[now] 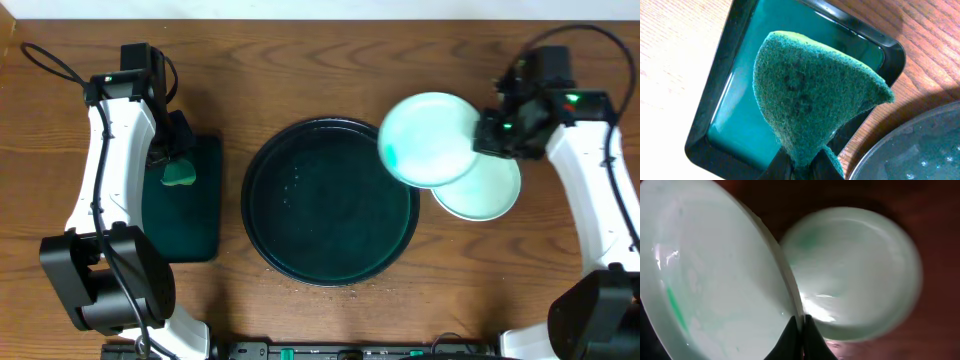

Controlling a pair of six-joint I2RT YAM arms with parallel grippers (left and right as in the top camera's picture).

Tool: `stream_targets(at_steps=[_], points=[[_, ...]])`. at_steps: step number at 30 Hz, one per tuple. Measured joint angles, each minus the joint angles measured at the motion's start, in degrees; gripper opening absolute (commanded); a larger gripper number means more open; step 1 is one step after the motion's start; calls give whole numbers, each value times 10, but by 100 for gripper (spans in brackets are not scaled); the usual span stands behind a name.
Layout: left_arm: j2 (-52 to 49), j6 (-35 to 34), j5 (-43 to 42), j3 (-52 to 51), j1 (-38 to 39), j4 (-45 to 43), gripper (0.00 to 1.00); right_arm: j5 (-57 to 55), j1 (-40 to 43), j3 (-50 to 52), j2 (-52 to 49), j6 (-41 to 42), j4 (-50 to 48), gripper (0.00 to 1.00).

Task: Clean dirty plates on tray and stack at the side
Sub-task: 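Lift the plate with the right gripper and stack it on the pile, then lower the sponge into the small black tray and release it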

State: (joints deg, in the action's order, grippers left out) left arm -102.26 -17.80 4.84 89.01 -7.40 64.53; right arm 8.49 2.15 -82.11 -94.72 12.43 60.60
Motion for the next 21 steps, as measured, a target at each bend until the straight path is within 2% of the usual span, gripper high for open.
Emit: stream_targets(at_steps=[4, 11, 12, 16, 20, 21], points=[[0, 0, 0, -7, 0, 0, 7, -37, 54, 60, 1, 7, -14, 1], [0, 0, 0, -13, 0, 0, 7, -65, 120, 179, 1, 10, -143, 2], [0, 0, 0, -13, 0, 0, 8, -66, 123, 195, 1, 10, -167, 5], [0, 0, 0, -13, 0, 0, 7, -50, 120, 244, 1, 5, -224, 42], [0, 8, 0, -14, 0, 1, 7, -32, 109, 245, 1, 0, -211, 56], [0, 14, 0, -16, 0, 1, 7, -27, 106, 240, 1, -3, -196, 62]])
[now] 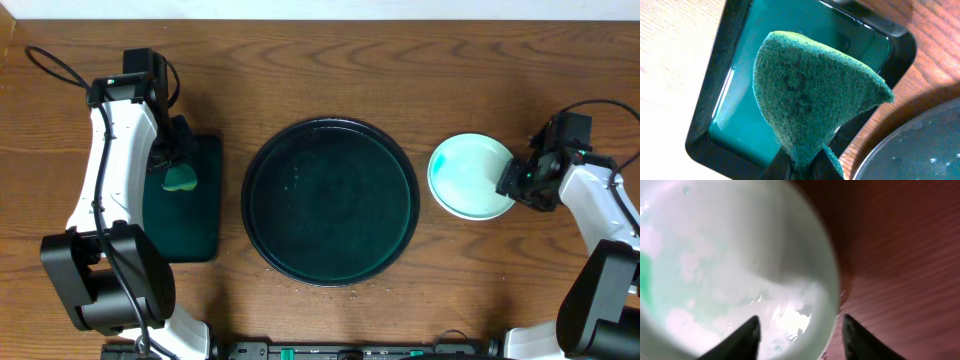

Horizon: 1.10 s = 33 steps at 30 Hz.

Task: Clean dirty plates on tray and stack at the side
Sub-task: 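Lower the sponge into the small black tray and release it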

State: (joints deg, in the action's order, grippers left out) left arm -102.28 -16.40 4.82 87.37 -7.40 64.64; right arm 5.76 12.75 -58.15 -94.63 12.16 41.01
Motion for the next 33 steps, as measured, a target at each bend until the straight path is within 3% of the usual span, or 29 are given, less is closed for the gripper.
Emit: stream_targets(at_steps=[2, 10, 13, 15, 19, 21, 23, 27, 33], points=[[0, 21, 0, -11, 0, -4, 7, 9, -9, -23, 0, -8, 41, 78], [0, 116, 0, -98, 0, -85, 7, 22, -33, -168, 2, -30, 128, 99], [0, 148, 0, -146, 0, -133, 8, 22, -43, -191, 5, -35, 136, 99], [0, 164, 0, -174, 0, -164, 17, 23, -53, -193, 6, -36, 137, 99], [0, 183, 0, -193, 0, -182, 45, 24, -71, -193, 6, -36, 140, 99], [0, 188, 1, -193, 0, -178, 64, 24, -78, -193, 6, -37, 140, 99], [1, 188, -1, -190, 0, -154, 72, 24, -83, -193, 6, -37, 141, 99], [16, 188, -14, -171, 0, -101, 72, 24, -86, -194, 9, -37, 154, 99], [120, 162, -45, -146, 0, -83, 72, 24, -86, -226, 62, -37, 195, 99]])
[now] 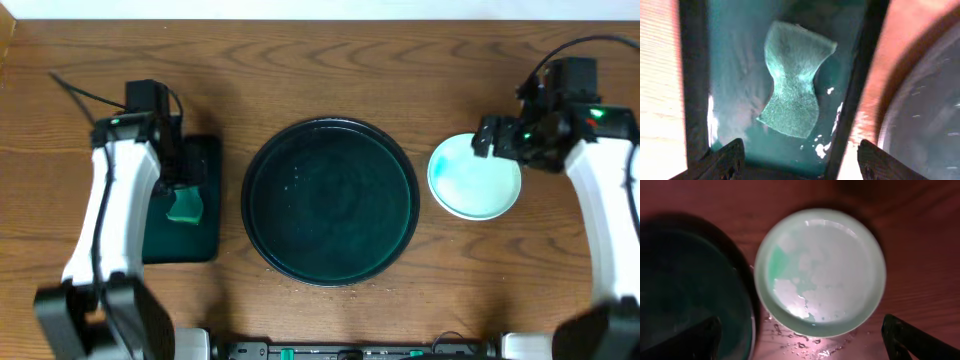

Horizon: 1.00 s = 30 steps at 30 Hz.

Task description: Clean dirty plates on tray and stack at the side

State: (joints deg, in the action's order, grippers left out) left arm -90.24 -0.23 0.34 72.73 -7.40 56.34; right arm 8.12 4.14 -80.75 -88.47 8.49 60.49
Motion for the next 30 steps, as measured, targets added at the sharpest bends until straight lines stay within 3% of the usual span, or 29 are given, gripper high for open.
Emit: stream_targets(at_steps=[6, 13, 26, 30], points=[[27, -22, -6, 3, 0, 2, 73, 0, 0, -79, 132, 0, 19, 99], [25, -28, -10, 3, 0, 2, 73, 0, 0, -89, 262, 0, 23, 99], [25, -28, -14, 3, 0, 2, 73, -15, 0, -87, 366, -3, 37, 99], [25, -28, -15, 3, 0, 2, 73, -31, 0, -43, 398, -6, -14, 99]])
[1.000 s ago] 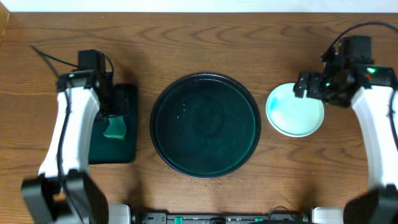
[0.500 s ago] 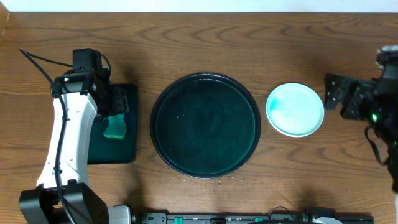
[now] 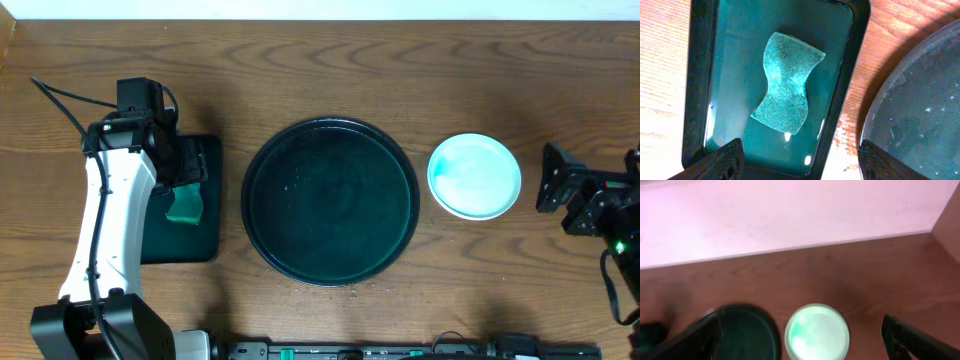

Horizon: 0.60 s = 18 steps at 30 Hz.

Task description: Clean dirty plates on tray and stack at the side

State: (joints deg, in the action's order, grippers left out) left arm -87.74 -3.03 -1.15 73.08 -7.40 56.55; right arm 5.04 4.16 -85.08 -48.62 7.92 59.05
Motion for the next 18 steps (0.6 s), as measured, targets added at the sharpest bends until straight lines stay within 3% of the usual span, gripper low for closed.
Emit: stream_targets(at_steps=[5, 14, 18], points=[[0, 0, 0, 0, 0, 0, 73, -10, 0, 169, 85, -13, -169, 99], [0, -2, 0, 0, 0, 0, 74, -8, 0, 570, 289, -23, -492, 99], [0, -2, 0, 0, 0, 0, 74, -7, 0, 690, 363, -23, -565, 99]])
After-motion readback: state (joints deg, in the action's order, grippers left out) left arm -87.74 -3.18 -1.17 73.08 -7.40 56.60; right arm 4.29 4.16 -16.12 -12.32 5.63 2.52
